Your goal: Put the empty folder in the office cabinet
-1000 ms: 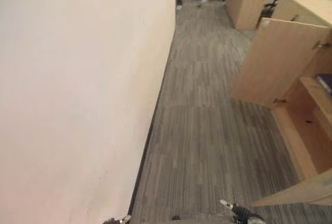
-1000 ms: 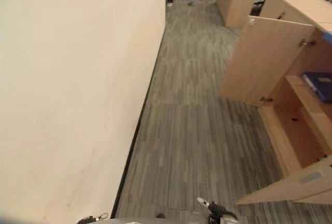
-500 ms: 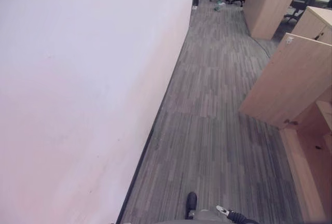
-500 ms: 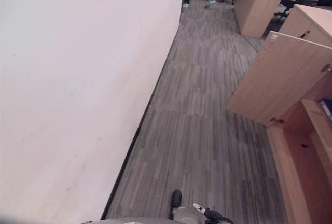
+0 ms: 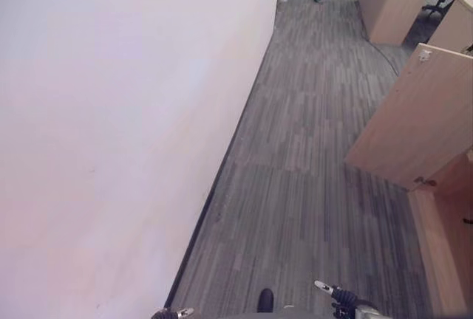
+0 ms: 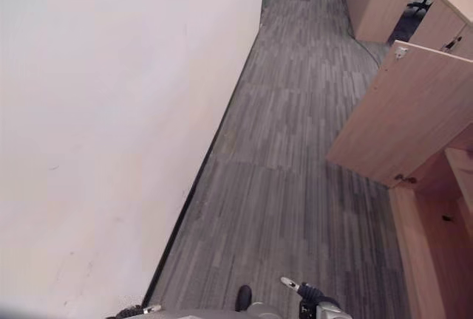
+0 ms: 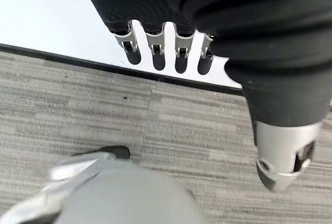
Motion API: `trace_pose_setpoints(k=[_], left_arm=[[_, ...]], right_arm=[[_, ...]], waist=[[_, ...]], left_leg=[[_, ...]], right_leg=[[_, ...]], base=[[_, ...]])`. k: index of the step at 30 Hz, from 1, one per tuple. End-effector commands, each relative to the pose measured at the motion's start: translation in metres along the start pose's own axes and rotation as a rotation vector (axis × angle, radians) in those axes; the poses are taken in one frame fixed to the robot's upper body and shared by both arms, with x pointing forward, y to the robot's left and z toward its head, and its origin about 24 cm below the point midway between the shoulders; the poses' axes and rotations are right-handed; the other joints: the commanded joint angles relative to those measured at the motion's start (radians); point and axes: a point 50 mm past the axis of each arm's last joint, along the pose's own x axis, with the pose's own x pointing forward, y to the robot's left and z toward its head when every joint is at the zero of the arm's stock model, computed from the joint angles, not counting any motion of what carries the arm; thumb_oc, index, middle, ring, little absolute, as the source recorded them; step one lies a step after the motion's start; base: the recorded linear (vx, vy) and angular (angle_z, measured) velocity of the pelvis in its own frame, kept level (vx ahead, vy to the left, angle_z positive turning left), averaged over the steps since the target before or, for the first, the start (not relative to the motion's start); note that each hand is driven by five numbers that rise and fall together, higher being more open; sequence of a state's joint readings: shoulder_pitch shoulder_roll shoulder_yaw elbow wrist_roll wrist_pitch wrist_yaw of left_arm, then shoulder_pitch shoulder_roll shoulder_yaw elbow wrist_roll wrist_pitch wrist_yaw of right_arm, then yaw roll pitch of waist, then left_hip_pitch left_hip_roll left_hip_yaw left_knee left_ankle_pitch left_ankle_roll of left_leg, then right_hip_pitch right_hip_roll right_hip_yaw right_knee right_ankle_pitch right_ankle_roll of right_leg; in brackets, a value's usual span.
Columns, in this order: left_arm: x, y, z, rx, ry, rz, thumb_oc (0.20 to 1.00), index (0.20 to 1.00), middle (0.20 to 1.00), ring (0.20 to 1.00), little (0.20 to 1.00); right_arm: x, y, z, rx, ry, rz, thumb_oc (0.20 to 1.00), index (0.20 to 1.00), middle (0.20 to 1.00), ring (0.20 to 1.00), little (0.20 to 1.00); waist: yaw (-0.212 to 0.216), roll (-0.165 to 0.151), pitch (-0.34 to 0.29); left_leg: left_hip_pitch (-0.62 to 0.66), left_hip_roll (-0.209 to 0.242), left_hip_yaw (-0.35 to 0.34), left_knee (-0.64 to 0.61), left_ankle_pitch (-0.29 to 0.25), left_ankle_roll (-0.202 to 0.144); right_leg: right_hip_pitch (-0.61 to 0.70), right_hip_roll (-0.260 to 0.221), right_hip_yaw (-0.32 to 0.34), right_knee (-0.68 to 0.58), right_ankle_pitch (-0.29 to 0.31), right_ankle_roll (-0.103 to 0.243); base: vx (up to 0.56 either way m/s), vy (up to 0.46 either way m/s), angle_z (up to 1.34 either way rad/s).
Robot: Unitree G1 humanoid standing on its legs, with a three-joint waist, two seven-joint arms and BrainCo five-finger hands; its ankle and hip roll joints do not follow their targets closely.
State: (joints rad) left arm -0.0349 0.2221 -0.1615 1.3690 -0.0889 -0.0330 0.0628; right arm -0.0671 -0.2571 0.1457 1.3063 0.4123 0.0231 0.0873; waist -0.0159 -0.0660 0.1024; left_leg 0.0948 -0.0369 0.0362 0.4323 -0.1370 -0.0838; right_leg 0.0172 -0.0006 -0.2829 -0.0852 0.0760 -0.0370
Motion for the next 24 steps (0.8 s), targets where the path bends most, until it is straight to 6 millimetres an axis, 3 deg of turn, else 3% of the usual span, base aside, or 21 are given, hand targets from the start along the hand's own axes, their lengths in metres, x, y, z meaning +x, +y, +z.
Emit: trace_pose_setpoints(k=[1,3,6,7,8,9,12,15,18,24], left_arm=[[0.000,0.005,0.008,0.029,-0.040,0.027,1.000,1.000,1.000,1.000,1.000],[0.000,0.005,0.007,-0.007,-0.036,0.028,1.000,1.000,1.000,1.000,1.000],[0.000,0.008,0.002,-0.038,-0.022,0.036,1.000,1.000,1.000,1.000,1.000],[-0.001,0.009,-0.004,-0.071,-0.005,0.043,1.000,1.000,1.000,1.000,1.000],[-0.001,0.009,-0.004,-0.071,-0.005,0.043,1.000,1.000,1.000,1.000,1.000],[-0.001,0.010,-0.009,-0.086,0.010,0.049,1.000,1.000,1.000,1.000,1.000],[-0.002,0.008,-0.018,-0.104,0.040,0.042,1.000,1.000,1.000,1.000,1.000],[-0.004,0.003,-0.031,-0.112,0.079,0.029,1.000,1.000,1.000,1.000,1.000],[-0.004,0.003,-0.032,-0.119,0.080,0.028,1.000,1.000,1.000,1.000,1.000],[-0.003,0.008,-0.025,-0.140,0.057,0.036,1.000,1.000,1.000,1.000,1.000]], right_arm=[[-0.002,-0.015,-0.003,0.025,0.020,-0.067,1.000,1.000,1.000,1.000,1.000],[-0.003,-0.021,-0.011,0.047,0.044,-0.087,1.000,1.000,1.000,1.000,1.000],[-0.005,-0.026,-0.017,0.074,0.058,-0.104,1.000,1.000,1.000,1.000,1.000],[-0.006,-0.030,-0.020,0.092,0.061,-0.116,1.000,1.000,1.000,1.000,1.000],[-0.006,-0.030,-0.020,0.092,0.061,-0.116,1.000,1.000,1.000,1.000,1.000],[-0.007,-0.032,-0.024,0.105,0.066,-0.126,1.000,1.000,1.000,1.000,1.000],[-0.008,-0.034,-0.030,0.127,0.076,-0.136,1.000,1.000,1.000,1.000,1.000],[-0.009,-0.034,-0.036,0.143,0.088,-0.136,1.000,1.000,1.000,1.000,1.000],[-0.009,-0.031,-0.040,0.168,0.098,-0.130,1.000,1.000,1.000,1.000,1.000],[-0.007,-0.024,-0.035,0.168,0.083,-0.100,1.000,1.000,1.000,1.000,1.000]], waist=[[0.000,-0.008,0.029],[0.009,-0.021,0.033],[0.021,-0.026,0.032],[0.034,-0.008,0.033],[0.033,-0.009,0.031],[0.044,0.011,0.032],[0.054,0.025,0.029],[0.052,0.050,-0.002],[0.049,0.056,-0.025],[0.048,0.063,-0.041]], left_leg=[[-0.123,0.077,0.033,0.070,0.098,0.046],[-0.198,0.076,0.050,0.044,0.075,0.073],[-0.229,0.073,0.051,-0.066,0.077,0.073],[-0.266,0.084,0.025,-0.210,0.164,0.046],[-0.266,0.083,0.025,-0.215,0.168,0.046],[-0.275,0.099,-0.011,-0.379,0.247,0.025],[-0.303,0.094,-0.043,-0.487,0.287,0.003],[-0.264,0.092,-0.085,-0.520,0.302,-0.003],[-0.220,0.081,-0.060,-0.520,0.299,0.010],[-0.152,0.030,0.007,-0.514,0.222,0.071]], right_leg=[[-0.003,-0.029,0.085,0.110,-0.065,0.069],[0.014,-0.037,0.107,0.103,-0.073,0.071],[0.034,-0.039,0.131,0.092,-0.084,0.076],[0.060,-0.024,0.149,0.084,-0.101,0.077],[0.058,-0.025,0.148,0.084,-0.100,0.077],[0.087,-0.010,0.169,0.079,-0.119,0.077],[0.128,-0.002,0.200,0.070,-0.142,0.078],[0.159,0.003,0.238,0.060,-0.162,0.091],[0.172,-0.029,0.260,0.064,-0.175,0.106],[0.118,-0.113,0.283,0.205,-0.167,0.158]], base=[[0.09,-0.121,-0.20],[0.16,-0.059,-0.29],[0.17,0.021,-0.14],[0.14,0.040,-0.36],[0.30,0.104,-0.55],[0.25,0.090,-0.44],[0.29,0.110,-0.46],[0.28,0.168,-0.66],[0.27,0.235,-0.59],[0.19,0.256,-0.35]])
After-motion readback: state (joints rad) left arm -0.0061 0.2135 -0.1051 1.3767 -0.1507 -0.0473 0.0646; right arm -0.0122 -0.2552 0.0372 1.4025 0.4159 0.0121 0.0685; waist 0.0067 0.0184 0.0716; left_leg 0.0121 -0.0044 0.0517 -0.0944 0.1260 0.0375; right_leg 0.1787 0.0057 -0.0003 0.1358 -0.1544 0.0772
